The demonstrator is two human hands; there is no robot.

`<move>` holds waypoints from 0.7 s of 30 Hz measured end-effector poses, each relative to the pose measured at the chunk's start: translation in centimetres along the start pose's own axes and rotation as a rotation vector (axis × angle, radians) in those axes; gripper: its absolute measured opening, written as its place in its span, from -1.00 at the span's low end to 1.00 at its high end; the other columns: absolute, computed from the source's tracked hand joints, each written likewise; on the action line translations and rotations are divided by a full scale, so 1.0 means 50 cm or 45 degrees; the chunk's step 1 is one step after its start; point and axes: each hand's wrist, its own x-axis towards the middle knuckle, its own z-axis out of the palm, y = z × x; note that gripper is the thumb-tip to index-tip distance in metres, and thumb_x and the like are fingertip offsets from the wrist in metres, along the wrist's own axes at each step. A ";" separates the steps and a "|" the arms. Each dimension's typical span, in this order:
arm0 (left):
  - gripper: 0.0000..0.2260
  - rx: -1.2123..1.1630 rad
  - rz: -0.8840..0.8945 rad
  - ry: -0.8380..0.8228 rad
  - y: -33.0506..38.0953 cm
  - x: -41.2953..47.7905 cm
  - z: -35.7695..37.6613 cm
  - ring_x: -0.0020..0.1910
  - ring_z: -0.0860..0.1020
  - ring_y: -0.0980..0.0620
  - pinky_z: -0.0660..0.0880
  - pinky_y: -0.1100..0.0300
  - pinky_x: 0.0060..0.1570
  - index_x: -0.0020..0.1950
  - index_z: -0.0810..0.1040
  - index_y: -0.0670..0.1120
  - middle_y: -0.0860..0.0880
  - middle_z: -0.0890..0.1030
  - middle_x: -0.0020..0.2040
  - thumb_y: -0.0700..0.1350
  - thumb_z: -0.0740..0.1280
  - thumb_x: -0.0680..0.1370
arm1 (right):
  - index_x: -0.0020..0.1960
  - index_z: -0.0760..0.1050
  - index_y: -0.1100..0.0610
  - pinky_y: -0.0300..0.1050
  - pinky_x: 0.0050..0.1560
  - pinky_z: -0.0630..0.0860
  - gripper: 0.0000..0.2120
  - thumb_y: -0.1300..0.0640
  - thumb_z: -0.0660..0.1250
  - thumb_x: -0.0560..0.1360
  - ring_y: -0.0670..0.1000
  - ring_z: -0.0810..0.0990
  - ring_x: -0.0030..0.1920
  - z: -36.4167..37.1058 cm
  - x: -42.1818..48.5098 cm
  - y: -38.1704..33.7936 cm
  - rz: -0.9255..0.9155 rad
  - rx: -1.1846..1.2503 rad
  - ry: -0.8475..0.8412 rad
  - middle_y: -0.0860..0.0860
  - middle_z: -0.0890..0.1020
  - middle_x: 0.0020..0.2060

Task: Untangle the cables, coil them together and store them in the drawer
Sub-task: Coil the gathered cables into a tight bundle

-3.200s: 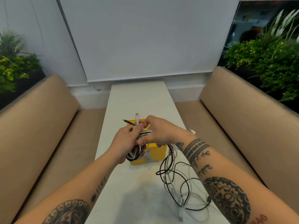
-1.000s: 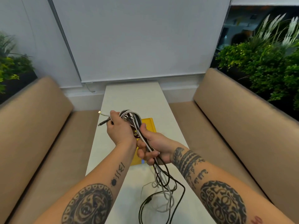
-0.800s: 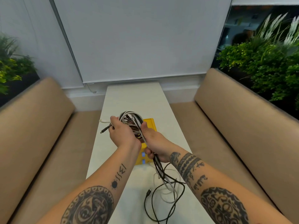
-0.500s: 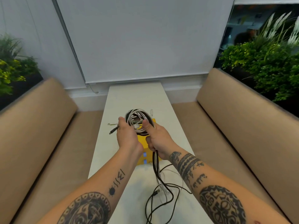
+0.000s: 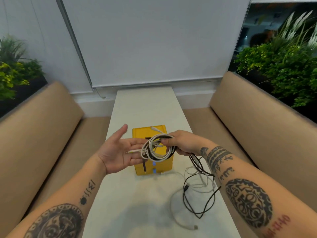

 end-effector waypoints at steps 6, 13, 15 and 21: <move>-0.09 0.886 -0.085 0.226 0.011 0.024 0.065 0.05 0.69 -0.14 0.61 -0.12 0.14 0.39 0.39 -0.04 -0.16 0.69 0.13 0.54 0.37 0.26 | -0.17 0.51 0.11 -0.19 -0.48 0.21 -0.64 -0.19 0.36 0.54 -0.02 0.26 -0.60 0.013 0.004 -0.022 0.123 -0.371 -0.084 0.02 0.37 -0.54; -0.41 1.188 -0.160 0.043 0.008 0.045 0.079 -0.04 0.71 -0.14 0.68 -0.07 -0.05 0.17 0.57 0.01 -0.16 0.66 0.10 0.20 0.64 0.24 | -0.16 0.49 0.12 -0.16 -0.46 0.24 -0.63 -0.20 0.36 0.51 0.03 0.29 -0.52 0.008 0.005 -0.031 0.150 -0.546 -0.228 0.04 0.40 -0.50; -0.55 1.194 -0.116 -0.016 0.001 0.048 0.079 -0.08 0.69 -0.08 0.66 0.00 -0.13 0.13 0.56 -0.03 -0.15 0.64 0.05 0.02 0.64 0.34 | -0.09 0.53 0.18 -0.17 -0.47 0.20 -0.59 -0.20 0.40 0.50 0.04 0.26 -0.51 0.008 0.010 -0.031 0.166 -0.523 -0.274 0.05 0.36 -0.46; -0.77 1.068 0.004 -0.049 -0.038 0.057 0.085 -0.14 0.60 0.00 0.48 0.05 -0.10 0.02 0.67 -0.03 -0.05 0.68 -0.15 -0.03 0.46 0.38 | -0.16 0.56 0.11 -0.15 -0.45 0.23 -0.58 -0.26 0.36 0.50 0.06 0.30 -0.49 -0.001 0.014 -0.038 0.102 -0.586 -0.299 0.05 0.39 -0.47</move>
